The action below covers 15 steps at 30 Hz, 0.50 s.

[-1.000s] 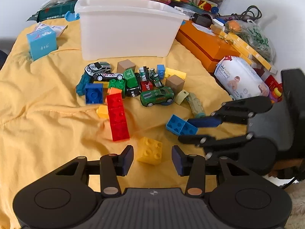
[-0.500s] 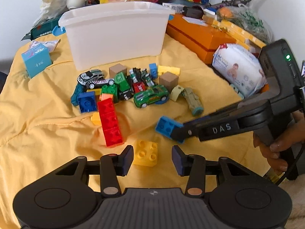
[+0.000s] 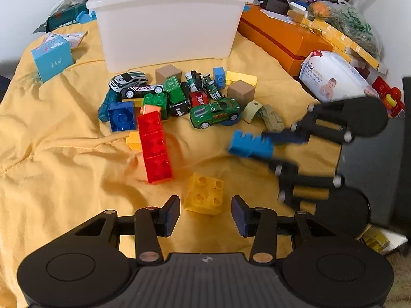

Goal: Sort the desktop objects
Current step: 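Close left tool on square yellow brick while right tool grips blue brick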

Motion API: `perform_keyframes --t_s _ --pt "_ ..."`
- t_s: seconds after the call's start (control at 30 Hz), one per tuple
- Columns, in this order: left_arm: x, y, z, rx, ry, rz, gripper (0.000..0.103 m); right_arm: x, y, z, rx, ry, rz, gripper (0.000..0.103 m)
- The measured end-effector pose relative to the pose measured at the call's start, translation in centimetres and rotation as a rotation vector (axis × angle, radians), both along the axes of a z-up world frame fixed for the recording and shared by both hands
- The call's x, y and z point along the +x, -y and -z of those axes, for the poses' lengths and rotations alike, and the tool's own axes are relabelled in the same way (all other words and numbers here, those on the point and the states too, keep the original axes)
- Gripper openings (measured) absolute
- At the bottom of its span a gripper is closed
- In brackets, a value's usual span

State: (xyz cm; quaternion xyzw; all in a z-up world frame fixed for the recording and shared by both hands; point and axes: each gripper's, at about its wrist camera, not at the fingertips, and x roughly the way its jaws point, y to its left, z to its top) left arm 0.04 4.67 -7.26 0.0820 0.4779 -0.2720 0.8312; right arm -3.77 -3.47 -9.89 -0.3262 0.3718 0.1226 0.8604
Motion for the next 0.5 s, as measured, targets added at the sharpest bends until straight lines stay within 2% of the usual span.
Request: perform_keyframes --t_s 0.13,0.23,0.33,0.43,0.5 --pt "0.0 -0.1 0.2 -0.005 -0.002 0.006 0.048 0.3 2.2 -1.7 0.277 -0.115 0.062 0.035" --pt "0.2 -0.1 0.3 -0.004 -0.005 0.002 0.048 0.7 4.0 -2.5 0.399 -0.142 0.134 0.036" --pt "0.4 0.1 0.4 -0.005 -0.007 0.005 0.048 1.0 4.3 -2.9 0.452 -0.135 0.147 0.037" --pt "0.4 0.3 0.5 0.008 -0.004 0.011 0.048 0.9 3.0 -3.1 0.433 -0.123 0.093 0.037" --pt "0.4 0.2 0.5 0.014 -0.001 0.010 0.048 1.5 2.6 -3.1 0.450 -0.126 0.095 0.036"
